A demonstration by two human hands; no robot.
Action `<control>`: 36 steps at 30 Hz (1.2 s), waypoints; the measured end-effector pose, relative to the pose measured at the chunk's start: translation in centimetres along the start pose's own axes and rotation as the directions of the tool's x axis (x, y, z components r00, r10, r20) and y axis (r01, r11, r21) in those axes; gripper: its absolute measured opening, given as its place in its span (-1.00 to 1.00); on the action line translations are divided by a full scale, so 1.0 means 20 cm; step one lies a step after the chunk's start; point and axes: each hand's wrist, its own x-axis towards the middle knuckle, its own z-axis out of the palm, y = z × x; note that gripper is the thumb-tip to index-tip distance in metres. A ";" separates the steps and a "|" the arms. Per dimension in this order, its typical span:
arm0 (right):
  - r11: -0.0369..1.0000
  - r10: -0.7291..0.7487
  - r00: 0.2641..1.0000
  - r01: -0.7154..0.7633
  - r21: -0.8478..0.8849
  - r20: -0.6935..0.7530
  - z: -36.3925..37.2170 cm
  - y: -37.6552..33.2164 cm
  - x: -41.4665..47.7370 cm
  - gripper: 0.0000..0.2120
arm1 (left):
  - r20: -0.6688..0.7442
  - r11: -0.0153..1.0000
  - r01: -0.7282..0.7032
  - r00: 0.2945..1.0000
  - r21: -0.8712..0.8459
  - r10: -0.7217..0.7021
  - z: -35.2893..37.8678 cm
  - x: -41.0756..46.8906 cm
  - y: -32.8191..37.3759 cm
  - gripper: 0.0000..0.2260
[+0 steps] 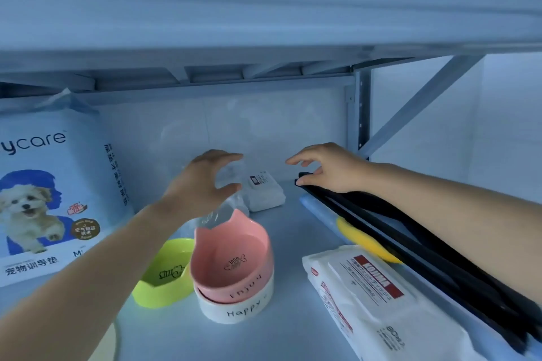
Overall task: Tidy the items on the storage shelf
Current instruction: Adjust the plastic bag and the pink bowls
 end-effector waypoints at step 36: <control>0.953 -0.199 0.952 0.243 -0.180 0.235 -0.20 -0.16 -1.04 -0.74 | 0.322 0.980 0.193 0.932 -0.047 -0.168 0.34 -0.90 1.16 -0.51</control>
